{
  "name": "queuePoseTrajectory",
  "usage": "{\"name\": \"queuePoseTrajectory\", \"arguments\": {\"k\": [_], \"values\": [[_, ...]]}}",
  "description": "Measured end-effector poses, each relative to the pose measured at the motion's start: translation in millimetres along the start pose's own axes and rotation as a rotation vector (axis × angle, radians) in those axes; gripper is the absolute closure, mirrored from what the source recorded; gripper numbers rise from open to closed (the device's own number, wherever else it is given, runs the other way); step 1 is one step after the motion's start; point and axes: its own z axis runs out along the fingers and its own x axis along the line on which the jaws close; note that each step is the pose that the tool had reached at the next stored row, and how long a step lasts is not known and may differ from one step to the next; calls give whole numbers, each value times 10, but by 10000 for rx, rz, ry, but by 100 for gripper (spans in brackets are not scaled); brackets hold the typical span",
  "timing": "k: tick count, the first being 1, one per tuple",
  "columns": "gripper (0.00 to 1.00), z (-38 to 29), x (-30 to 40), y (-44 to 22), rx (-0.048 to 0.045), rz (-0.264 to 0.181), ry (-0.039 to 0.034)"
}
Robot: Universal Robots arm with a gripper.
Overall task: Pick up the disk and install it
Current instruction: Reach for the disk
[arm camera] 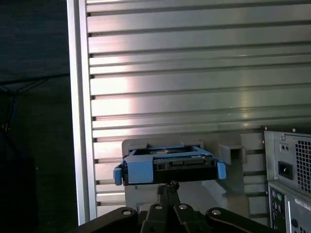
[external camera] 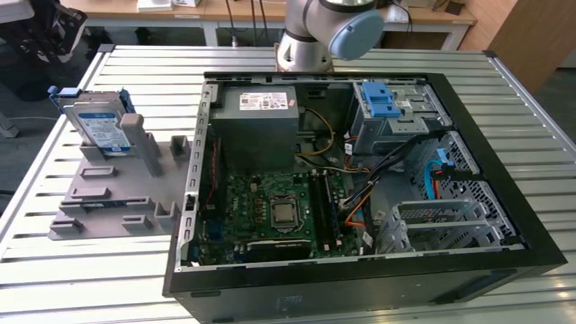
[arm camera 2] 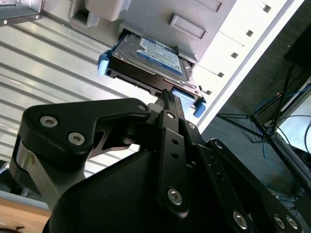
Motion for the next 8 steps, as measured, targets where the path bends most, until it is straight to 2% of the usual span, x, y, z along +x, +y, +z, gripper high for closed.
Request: {"name": "queuePoseTrajectory", "arguments": {"k": [3, 8], "values": [[89, 2, 46, -1, 1, 1, 2], [89, 2, 58, -2, 1, 0, 2]]}}
